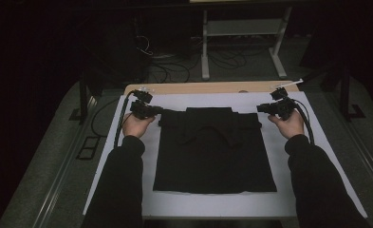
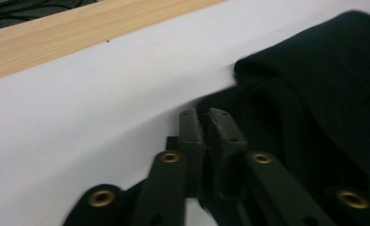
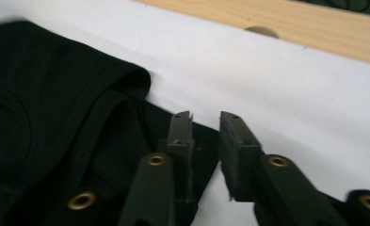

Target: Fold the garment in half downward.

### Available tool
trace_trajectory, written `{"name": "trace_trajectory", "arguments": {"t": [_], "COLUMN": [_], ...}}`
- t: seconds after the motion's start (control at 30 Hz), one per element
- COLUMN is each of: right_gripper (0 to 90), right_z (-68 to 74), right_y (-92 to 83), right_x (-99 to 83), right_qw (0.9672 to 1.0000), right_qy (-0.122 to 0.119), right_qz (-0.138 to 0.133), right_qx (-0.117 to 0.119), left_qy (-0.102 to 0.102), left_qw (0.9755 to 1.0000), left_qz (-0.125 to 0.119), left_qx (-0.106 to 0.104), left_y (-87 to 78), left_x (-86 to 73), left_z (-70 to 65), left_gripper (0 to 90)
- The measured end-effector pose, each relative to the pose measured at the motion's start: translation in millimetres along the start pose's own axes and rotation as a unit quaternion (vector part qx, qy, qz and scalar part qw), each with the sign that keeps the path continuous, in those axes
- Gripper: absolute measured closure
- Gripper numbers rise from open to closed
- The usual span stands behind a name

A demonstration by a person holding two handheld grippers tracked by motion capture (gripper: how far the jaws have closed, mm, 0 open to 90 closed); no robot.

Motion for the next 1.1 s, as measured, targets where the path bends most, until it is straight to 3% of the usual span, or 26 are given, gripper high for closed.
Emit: {"name": "trace_trajectory", "arguments": {"t": [0.17, 0.33, 0.57, 0.67, 0.8, 0.93, 1.03, 1.1], "right_gripper": [63.5, 48.3, 25.2, 13.2, 5.8, 1.3, 0.2, 0.2], "right_z": [0.5, 2.2, 8.4, 11.3, 16.6, 22.2, 26.7, 31.1], "right_y": [-2.1, -2.9, -11.7, -17.8, -26.6, -31.4, -33.1, -33.3], "right_x": [-3.1, -6.1, -10.5, -10.7, -11.1, -13.2, -14.7, -16.0], "right_qw": [1.0, 0.9998, 0.9988, 0.9983, 0.9975, 0.9971, 0.9967, 0.9966], "right_qy": [0.008, 0.017, 0.034, 0.039, 0.033, 0.026, 0.023, 0.018], "right_qz": [-0.002, -0.007, -0.022, -0.028, -0.037, -0.038, -0.038, -0.036], "right_qx": [0.003, 0.001, 0.026, 0.035, 0.051, 0.059, 0.067, 0.071], "left_qy": [-0.034, -0.059, -0.081, -0.072, -0.054, -0.038, -0.023, -0.018], "left_qw": [0.9992, 0.9971, 0.9895, 0.9889, 0.9876, 0.9868, 0.9882, 0.9877], "left_qz": [-0.013, -0.041, -0.094, -0.099, -0.104, -0.1, -0.09, -0.088], "left_qx": [-0.015, -0.024, -0.073, -0.084, -0.104, -0.122, -0.122, -0.128], "left_y": [-9.6, -17.9, -26.0, -27.9, -27.6, -23.9, -19.8, -18.0], "left_x": [-2.8, -6.1, -7.6, -4.8, -1.6, -1.9, -4.2, -5.6], "left_z": [2.6, 3.3, -5.4, -14.0, -28.6, -39.9, -47.5, -53.0], "left_gripper": [60.1, 41.7, 24.7, 14.8, 7.5, 4.5, 1.3, 1.3]}}
Point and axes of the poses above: each handheld gripper's, and its own axes: y roughly forward along the jaws, x roughly out of its top, z roughly to its left, the point moved 7 cm from there along y, roughly forward along the jaws, and after that the axes turned 9 degrees about -x, right-handed, at the moved point
